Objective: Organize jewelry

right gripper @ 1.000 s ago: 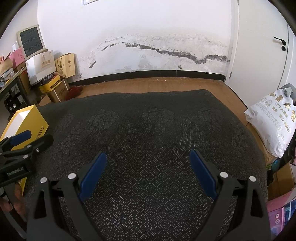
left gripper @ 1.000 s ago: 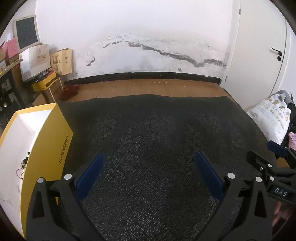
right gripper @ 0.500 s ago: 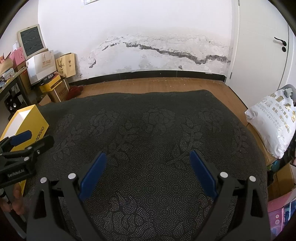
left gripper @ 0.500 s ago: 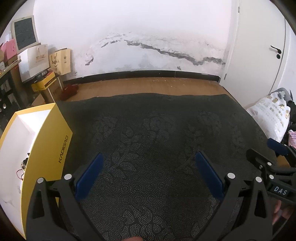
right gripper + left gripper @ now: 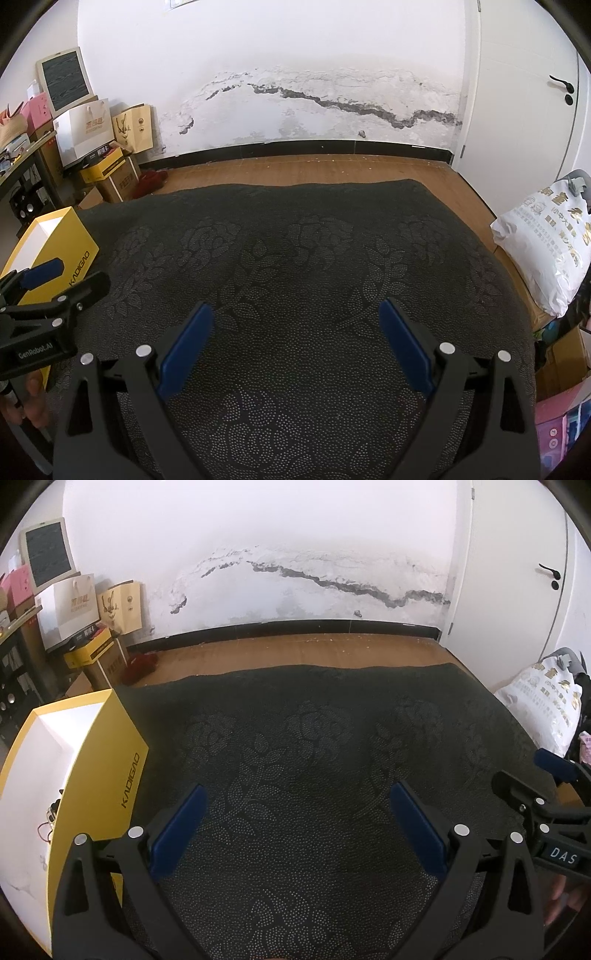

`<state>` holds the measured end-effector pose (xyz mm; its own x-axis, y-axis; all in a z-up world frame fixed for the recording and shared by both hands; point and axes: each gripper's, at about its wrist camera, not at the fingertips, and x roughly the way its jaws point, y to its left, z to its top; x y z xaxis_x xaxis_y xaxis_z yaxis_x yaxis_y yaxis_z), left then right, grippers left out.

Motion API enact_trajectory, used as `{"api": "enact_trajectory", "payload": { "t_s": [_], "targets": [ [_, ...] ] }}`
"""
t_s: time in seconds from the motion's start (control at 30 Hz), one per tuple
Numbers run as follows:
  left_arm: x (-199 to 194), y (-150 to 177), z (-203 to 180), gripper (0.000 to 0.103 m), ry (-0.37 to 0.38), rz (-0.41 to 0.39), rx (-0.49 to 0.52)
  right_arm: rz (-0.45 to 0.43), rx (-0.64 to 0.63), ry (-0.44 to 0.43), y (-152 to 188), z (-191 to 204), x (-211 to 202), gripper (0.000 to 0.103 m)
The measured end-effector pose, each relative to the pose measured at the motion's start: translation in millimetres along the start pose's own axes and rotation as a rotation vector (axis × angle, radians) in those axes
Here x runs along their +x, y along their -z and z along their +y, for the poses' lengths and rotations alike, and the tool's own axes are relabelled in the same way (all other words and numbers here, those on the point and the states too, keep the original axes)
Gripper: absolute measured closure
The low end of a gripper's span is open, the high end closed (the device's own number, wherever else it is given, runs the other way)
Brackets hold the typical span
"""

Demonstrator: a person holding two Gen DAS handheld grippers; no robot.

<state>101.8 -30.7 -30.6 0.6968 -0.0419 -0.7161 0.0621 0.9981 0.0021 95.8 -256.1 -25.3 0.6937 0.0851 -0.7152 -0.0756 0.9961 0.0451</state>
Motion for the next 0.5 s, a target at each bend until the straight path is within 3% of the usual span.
{"api": "enact_trajectory", "payload": {
  "t_s": [0.5],
  "targets": [
    [0.9,0.3,1.5,0.006,-0.003,0.006,0.0,0.003,-0.007,-0.007,-1.1,3.8,2.9,0.015]
  ]
}}
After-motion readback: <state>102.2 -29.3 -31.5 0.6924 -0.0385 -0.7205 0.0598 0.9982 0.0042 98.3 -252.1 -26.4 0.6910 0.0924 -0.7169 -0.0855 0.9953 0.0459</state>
